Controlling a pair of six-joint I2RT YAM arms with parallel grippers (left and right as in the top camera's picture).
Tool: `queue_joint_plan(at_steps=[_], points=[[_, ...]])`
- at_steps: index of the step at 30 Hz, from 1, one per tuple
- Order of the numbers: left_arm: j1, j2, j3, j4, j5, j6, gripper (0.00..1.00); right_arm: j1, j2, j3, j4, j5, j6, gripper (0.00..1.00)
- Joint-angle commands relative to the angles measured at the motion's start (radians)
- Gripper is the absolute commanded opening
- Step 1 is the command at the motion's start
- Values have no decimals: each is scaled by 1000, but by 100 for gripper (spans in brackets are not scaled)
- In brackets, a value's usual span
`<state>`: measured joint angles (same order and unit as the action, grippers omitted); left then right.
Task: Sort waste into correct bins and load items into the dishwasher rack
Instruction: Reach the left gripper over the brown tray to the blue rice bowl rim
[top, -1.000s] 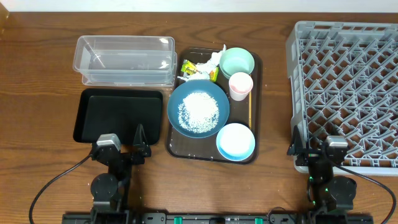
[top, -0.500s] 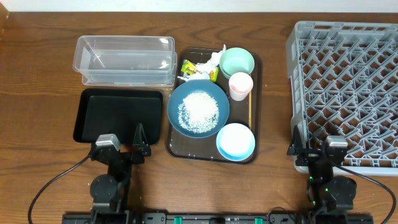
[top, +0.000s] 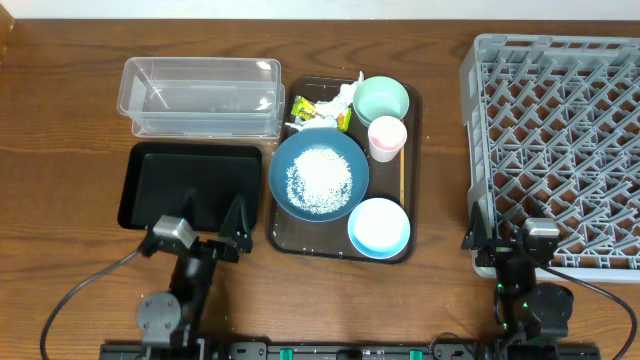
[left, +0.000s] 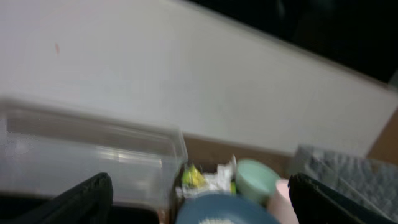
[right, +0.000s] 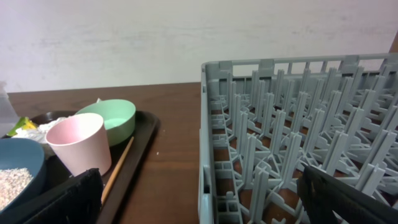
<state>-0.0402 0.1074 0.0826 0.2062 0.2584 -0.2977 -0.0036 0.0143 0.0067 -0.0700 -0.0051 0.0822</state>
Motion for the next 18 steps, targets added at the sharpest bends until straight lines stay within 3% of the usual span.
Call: queue_joint_plan(at_steps=[1,6,10,13,16,18], points=[[-3,144,175,-66,101,51,92,-10,-7,-1,-4,4,-13,99],[-6,558,601,-491,241,206,92,-10,-7,-1,-4,4,-13,99],[-57,864,940,-863,262,266,92,-10,-7,-1,-4,4,-13,99],[-103,1021,1078,-953,341,245,92,-10,-7,-1,-4,4,-13,99],[-140,1126,1102,-873,438,179,92,-10,-7,-1,-4,4,-13,99],[-190,1174,1104,-841,374,186,92,-10,-7,-1,-4,4,-13,99]])
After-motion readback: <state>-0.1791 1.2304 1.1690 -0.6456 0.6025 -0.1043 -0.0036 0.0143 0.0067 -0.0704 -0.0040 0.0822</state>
